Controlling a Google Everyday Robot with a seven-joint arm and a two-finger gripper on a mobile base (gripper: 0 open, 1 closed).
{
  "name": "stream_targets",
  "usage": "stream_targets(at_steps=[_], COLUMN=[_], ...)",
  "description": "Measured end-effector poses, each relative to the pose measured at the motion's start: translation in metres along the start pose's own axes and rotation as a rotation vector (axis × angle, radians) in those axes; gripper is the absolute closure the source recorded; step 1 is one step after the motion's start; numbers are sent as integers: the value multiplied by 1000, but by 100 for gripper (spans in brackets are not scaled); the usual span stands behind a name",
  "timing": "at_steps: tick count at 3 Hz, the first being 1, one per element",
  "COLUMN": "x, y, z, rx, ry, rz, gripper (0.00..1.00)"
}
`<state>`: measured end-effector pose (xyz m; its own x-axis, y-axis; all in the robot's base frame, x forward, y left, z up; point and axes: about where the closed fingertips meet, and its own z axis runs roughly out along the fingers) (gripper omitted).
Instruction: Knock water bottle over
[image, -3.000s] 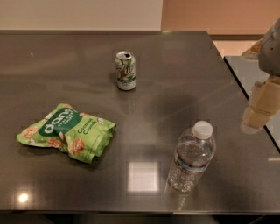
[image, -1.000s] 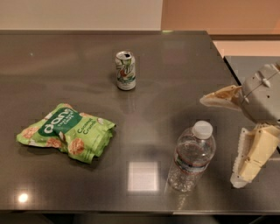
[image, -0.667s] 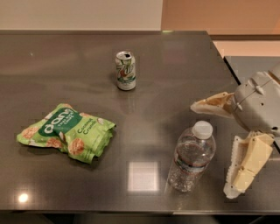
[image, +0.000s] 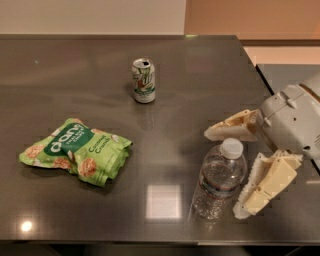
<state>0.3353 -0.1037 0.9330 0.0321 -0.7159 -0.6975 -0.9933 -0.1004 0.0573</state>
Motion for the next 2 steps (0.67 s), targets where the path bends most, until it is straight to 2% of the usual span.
stream_targets(at_steps=[1, 2], x=[-6, -10], y=[-1, -5], z=[4, 2], rx=[-10, 4], ry=[-37, -53], rz=[2, 16], gripper=[42, 64])
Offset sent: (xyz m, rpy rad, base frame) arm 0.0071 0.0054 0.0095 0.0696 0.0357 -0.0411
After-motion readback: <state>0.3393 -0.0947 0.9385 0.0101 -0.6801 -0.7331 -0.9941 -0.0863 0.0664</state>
